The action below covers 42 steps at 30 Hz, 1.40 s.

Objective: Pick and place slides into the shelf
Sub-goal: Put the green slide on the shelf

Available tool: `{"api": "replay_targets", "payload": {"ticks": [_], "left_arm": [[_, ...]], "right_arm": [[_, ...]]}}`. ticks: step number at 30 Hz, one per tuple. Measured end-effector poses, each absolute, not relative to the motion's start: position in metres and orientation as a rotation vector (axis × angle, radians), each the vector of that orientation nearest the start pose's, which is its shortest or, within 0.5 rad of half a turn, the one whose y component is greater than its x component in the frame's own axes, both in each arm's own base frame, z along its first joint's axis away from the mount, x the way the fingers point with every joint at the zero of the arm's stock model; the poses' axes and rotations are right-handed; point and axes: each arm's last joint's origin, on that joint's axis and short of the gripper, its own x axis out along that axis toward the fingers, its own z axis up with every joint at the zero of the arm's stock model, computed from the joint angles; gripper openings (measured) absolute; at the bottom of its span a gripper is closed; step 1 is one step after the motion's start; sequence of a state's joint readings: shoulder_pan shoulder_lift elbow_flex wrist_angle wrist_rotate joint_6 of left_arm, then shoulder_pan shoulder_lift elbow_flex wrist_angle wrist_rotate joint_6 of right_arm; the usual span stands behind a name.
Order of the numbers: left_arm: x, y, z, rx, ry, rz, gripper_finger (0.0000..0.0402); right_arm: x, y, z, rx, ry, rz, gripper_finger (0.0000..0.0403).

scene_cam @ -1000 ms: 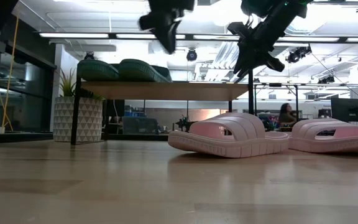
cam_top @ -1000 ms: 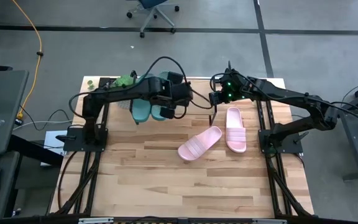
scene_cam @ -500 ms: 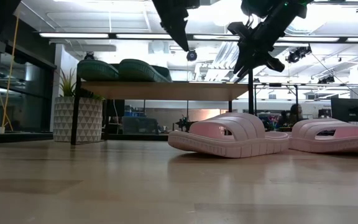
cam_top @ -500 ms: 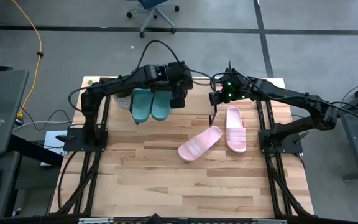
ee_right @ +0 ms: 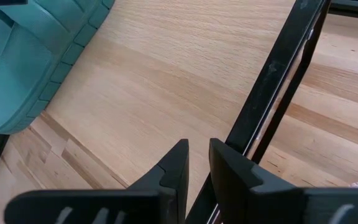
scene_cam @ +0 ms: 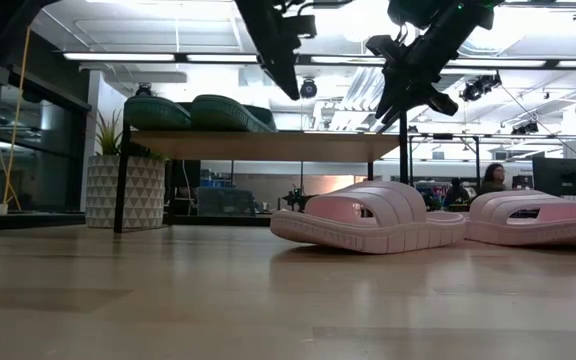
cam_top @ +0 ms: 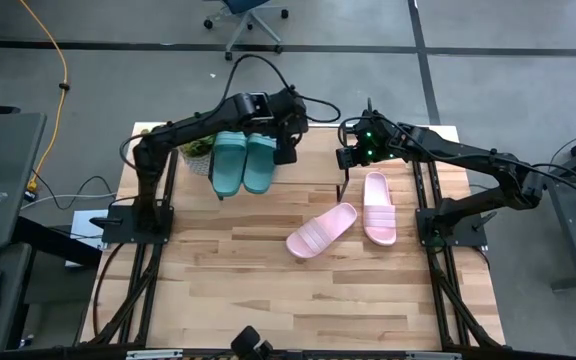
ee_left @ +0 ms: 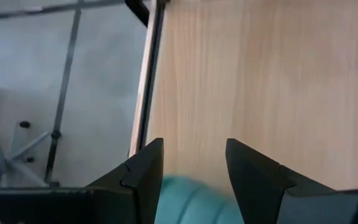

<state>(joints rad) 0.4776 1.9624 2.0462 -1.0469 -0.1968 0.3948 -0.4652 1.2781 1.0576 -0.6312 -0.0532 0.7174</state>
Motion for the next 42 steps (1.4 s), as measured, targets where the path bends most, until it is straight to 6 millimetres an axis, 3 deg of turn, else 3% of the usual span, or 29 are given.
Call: {"api": "replay_targets", "payload": {"ticks": [22,42], "left_arm": [[0.372,0.216,0.324,0.145,1.104,0.392,0.0161],[0.35,0.243,0.318,0.077,1.2,0.497,0.0161]], "right_arm": [[0.233,-0.115,0.288,0.885,0.663,-0.675,0.0055],[0.233,-0.115,0.288,0.885,0.663,-0.675,0.0055]]}}
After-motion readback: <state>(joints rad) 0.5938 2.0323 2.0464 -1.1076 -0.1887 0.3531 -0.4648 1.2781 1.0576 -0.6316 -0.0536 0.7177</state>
